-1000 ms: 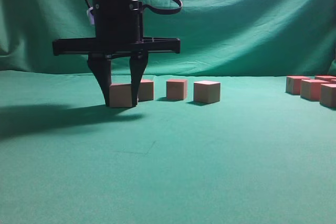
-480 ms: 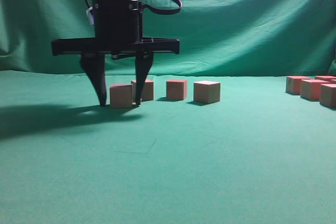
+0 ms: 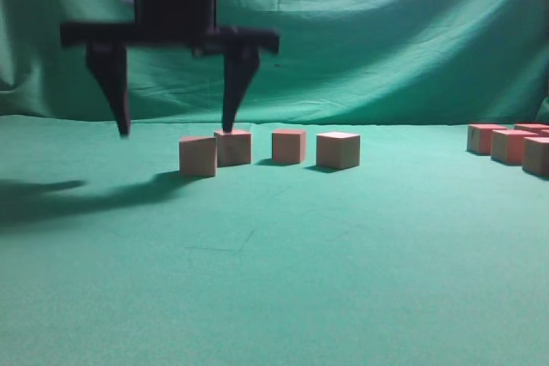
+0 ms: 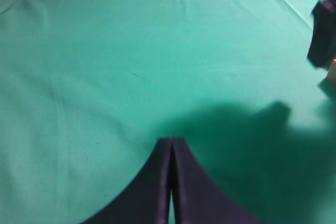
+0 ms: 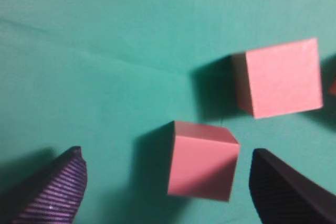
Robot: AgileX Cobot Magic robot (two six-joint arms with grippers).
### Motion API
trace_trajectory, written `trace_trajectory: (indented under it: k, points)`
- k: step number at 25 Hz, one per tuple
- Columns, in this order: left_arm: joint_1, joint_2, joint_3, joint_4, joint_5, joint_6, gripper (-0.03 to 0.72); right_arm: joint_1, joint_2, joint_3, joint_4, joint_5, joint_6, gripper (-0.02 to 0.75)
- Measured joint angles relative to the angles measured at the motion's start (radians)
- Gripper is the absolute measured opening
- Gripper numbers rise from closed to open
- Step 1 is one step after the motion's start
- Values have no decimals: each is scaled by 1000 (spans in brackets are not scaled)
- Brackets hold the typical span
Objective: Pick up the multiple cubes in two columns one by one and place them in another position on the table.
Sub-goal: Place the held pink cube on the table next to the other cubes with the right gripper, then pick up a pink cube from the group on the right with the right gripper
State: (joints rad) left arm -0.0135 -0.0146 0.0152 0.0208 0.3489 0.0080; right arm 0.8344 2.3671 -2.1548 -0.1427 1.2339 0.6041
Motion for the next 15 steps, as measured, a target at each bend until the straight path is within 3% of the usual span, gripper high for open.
trace_trajectory:
  k: [15]
  points:
    - [0,0,0,0,0,0,0,2,-484,-3,-83,20,-254,578]
